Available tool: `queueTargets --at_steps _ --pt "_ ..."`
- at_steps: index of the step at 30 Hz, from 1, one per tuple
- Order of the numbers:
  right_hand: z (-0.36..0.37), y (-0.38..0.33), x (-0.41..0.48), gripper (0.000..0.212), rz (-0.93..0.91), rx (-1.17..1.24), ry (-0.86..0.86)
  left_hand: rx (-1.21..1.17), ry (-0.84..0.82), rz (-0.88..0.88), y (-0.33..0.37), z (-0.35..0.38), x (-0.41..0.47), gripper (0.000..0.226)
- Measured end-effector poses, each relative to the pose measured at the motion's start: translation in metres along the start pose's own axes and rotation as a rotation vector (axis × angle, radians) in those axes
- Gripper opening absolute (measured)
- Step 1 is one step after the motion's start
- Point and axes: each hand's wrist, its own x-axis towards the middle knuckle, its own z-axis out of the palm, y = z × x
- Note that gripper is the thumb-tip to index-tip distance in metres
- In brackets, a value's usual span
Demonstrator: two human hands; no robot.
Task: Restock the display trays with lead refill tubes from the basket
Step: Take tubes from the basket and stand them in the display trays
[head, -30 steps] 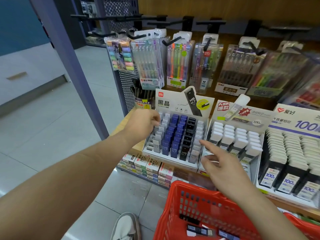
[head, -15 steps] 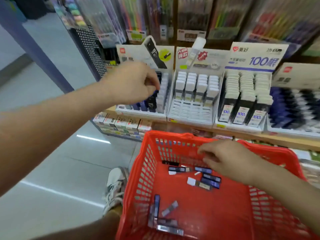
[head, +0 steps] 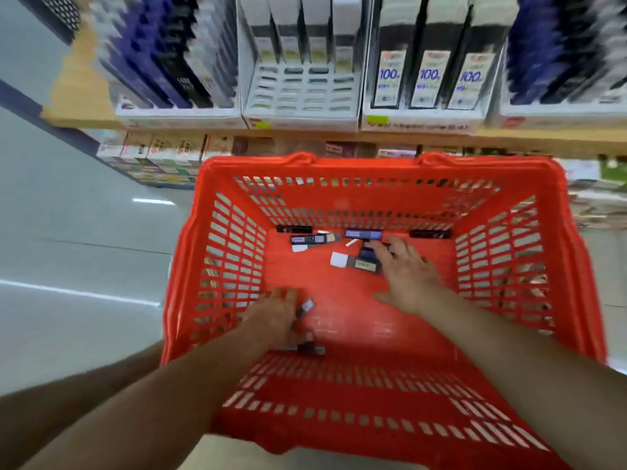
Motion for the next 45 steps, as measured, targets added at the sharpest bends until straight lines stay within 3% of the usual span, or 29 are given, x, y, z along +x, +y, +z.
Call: queueTargets --at_steps 5,11,14,16,19,22,24,30,33,35,37,39,40,42,45 --pt "0.020 -0.007 0.035 0.111 0.050 0.010 -0.006 0.086 0.074 0.114 0.004 0.028 0.022 0.098" --pt "0.030 -0.006 0.044 0.098 0.053 0.065 0.107 0.155 -0.055 0.299 -0.007 0.022 0.033 0.082" --pt "0.034 -0.004 0.042 0.094 0.111 0.157 0.096 -0.105 0.214 0.216 -0.015 0.022 0.040 0.063" --pt "0.035 -0.004 0.040 0.095 0.143 0.168 0.079 -0.223 0.323 0.145 -0.014 0.021 0.043 0.071" --pt "0.037 -0.003 0.035 0.098 0.186 0.125 0.028 -0.189 0.301 0.115 -0.004 0.023 0.047 0.088" --pt "0.047 -0.003 0.026 0.094 0.212 0.150 0.021 -0.344 0.292 0.027 0.003 0.024 0.049 0.079" --pt "0.055 -0.007 0.019 0.080 0.186 0.125 0.037 -0.411 0.256 0.006 0.008 0.021 0.048 0.067" --pt "0.069 -0.030 -0.005 0.045 0.191 0.091 0.154 -0.261 0.198 -0.019 0.025 0.010 0.050 0.052" --pt "0.068 -0.029 -0.007 0.049 0.188 0.161 0.055 -0.482 0.258 -0.100 0.031 0.002 0.049 0.044" --pt "0.056 -0.027 -0.004 0.049 0.251 0.299 0.035 -0.793 0.228 -0.204 0.037 -0.006 0.049 0.035" --pt "0.043 -0.025 0.001 0.029 0.395 0.616 0.034 -1.133 0.126 -0.254 0.045 -0.008 0.052 0.021" --pt "0.034 -0.024 0.005 0.006 0.593 1.206 -0.075 -1.426 0.053 -0.254 0.055 -0.010 0.052 0.013" --pt "0.031 -0.025 0.006 0.006 0.683 1.500 -0.166 -1.523 0.031 -0.231 0.061 -0.012 0.049 0.011" --pt "0.024 -0.027 0.005 0.011 0.763 1.877 -0.283 -1.620 0.043 -0.161 0.073 -0.019 0.042 0.013" --pt "0.013 -0.037 0.001 0.014 0.632 2.030 -0.304 -1.632 0.221 -0.087 0.087 -0.032 0.029 0.013"
